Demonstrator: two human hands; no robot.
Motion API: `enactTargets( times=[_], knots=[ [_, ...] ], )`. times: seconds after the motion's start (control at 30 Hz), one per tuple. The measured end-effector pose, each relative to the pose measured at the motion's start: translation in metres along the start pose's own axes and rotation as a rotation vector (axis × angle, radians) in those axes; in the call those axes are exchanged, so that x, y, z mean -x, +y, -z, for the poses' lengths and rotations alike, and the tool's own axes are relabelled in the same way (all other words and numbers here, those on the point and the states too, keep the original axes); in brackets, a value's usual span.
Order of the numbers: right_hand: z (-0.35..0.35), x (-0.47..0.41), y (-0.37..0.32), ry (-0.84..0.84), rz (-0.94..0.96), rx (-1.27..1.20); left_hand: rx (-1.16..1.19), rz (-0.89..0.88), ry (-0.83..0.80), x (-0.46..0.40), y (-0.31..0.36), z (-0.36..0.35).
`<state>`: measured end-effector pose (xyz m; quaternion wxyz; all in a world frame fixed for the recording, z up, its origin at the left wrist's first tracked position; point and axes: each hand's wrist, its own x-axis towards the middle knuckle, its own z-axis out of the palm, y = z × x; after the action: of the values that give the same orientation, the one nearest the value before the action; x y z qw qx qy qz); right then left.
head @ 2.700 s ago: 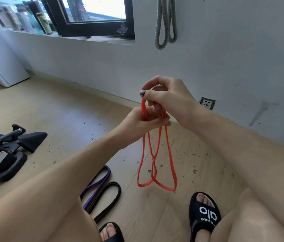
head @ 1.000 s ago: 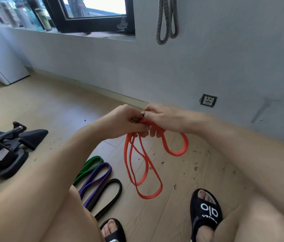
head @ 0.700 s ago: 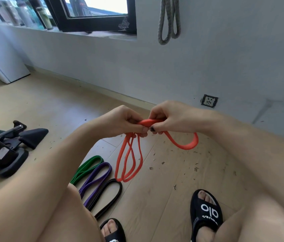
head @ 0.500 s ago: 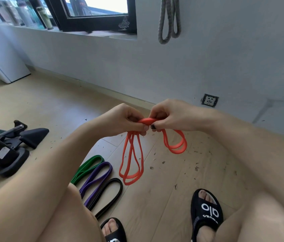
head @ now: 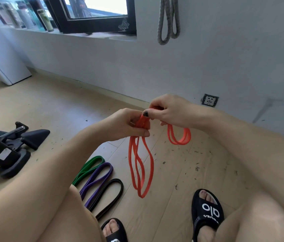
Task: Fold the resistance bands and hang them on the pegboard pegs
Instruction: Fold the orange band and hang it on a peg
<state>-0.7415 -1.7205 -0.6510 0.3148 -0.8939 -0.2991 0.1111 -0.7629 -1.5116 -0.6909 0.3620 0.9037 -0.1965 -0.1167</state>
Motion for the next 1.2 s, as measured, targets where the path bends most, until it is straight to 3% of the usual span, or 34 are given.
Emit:
enactTargets(
  times=[0.2,0.4,0.87,1.2],
  knots=[
    [0.011,0.005,0.004,0.056,0.035,-0.054,-0.013,-0.009,-0.035,0.001,-0.007,0.001],
    [0.018,0.008,0.006,0.105,0.044,-0.065,-0.110,-0.028,0.041,0.003,-0.013,0.011],
    [0.015,0.002,0.008,0.139,0.054,-0.140,0.005,0.001,-0.065,0.005,-0.006,0.001],
    [0.019,0.006,0.012,0.141,0.042,-0.217,0.078,-0.003,-0.036,0.004,-0.007,0.002]
  ],
)
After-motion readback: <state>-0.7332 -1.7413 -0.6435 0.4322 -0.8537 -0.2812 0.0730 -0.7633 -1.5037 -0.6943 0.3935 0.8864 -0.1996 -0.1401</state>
